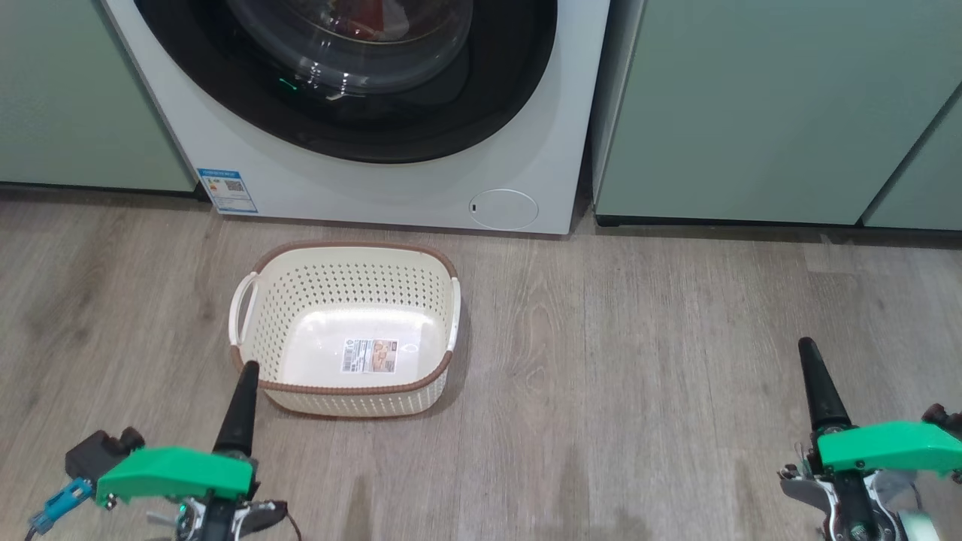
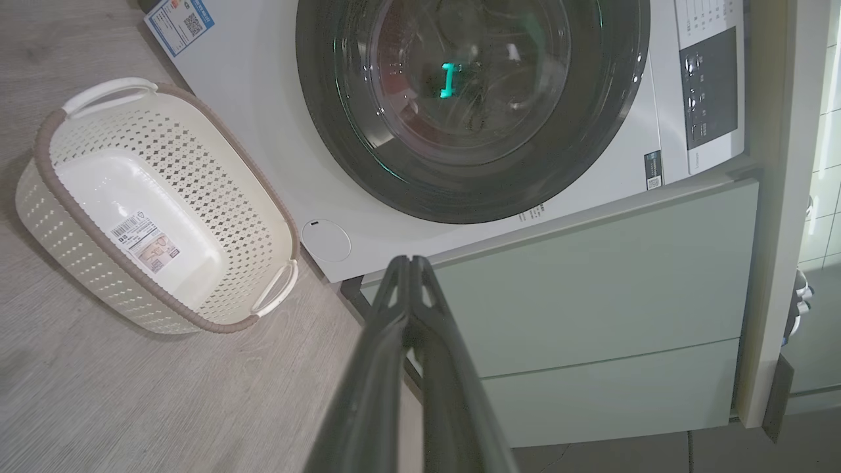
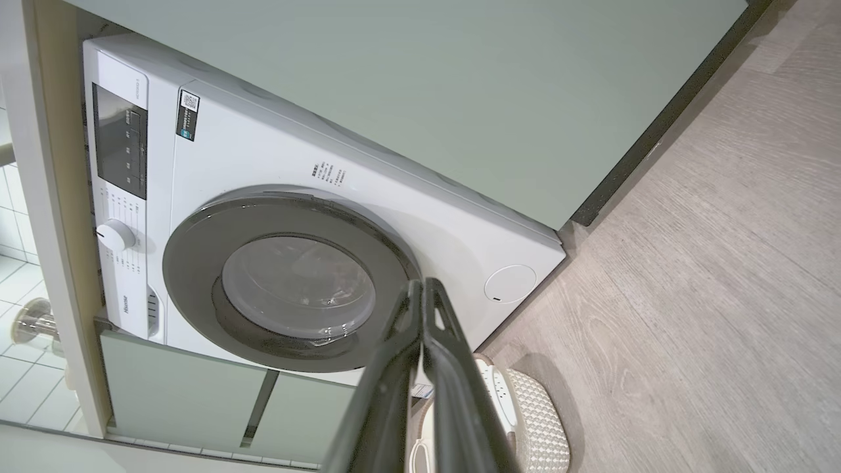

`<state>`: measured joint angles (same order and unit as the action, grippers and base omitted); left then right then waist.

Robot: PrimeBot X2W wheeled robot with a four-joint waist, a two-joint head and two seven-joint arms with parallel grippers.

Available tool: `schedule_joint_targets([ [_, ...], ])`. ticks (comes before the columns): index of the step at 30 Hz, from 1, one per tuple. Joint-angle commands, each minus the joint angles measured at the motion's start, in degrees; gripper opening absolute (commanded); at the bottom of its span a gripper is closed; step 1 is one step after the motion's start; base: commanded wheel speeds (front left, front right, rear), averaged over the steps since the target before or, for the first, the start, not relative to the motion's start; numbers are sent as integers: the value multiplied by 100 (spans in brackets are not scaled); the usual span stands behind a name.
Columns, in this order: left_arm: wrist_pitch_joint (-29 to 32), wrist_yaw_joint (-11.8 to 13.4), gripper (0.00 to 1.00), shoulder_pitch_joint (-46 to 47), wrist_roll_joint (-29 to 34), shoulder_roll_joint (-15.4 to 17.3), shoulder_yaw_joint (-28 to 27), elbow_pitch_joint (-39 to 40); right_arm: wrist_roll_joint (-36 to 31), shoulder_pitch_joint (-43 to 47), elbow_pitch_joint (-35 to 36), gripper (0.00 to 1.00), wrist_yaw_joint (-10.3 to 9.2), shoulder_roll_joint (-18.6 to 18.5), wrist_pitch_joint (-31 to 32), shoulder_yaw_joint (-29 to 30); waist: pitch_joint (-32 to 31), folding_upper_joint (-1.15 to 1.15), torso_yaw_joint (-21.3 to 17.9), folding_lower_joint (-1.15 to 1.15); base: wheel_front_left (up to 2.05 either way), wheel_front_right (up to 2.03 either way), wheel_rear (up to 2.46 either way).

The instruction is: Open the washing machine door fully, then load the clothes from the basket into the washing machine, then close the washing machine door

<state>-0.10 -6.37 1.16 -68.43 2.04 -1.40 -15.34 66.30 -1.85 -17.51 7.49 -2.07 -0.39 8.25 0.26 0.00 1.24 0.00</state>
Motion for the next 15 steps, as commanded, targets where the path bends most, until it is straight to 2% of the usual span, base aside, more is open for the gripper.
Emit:
schedule_joint_targets([
  [1,40,-35,0,353,-176,59,-162,168,201,-345,238,0,1,-68,62,-109,0,0,-5,0,0,0,0],
  [15,259,-63,0,406,-957,68,-286,153,1048,-376,277,0,1,-72,284,-131,-3,0,-47,0,0,0,0],
])
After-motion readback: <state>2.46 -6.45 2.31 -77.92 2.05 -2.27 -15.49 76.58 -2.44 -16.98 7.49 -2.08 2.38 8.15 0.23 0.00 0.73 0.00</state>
